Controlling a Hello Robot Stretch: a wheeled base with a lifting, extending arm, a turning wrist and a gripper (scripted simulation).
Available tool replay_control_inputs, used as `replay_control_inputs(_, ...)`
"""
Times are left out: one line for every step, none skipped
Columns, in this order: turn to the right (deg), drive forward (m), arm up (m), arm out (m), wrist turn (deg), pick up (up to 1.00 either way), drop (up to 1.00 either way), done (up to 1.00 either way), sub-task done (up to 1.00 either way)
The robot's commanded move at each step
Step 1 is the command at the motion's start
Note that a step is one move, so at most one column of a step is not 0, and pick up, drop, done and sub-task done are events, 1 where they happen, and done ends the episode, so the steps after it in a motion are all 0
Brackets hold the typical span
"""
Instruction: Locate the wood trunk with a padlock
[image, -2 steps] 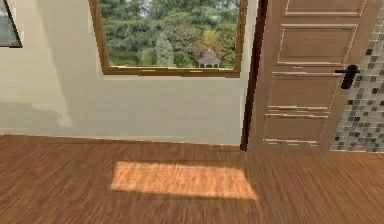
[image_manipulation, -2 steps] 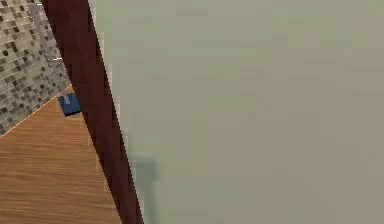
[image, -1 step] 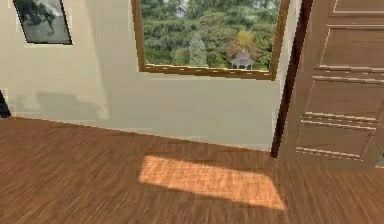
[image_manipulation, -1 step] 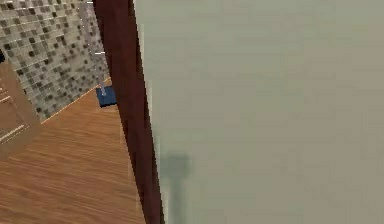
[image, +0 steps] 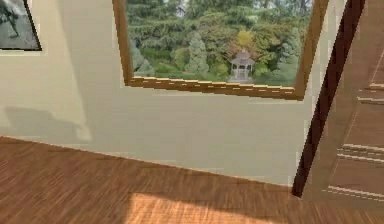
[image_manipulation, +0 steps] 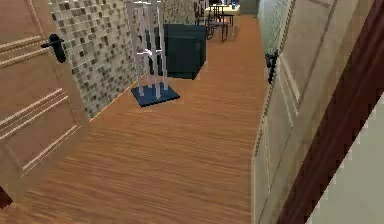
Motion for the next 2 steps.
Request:
replay_control_inputs(45.0, 0.0, 0.0, 0.0, 0.0, 0.0, 0.0, 0.0, 0.0)
replay_control_inputs(12.0, 0.0, 0.0, 0.0, 0.0, 0.0, 0.0, 0.0, 0.0)
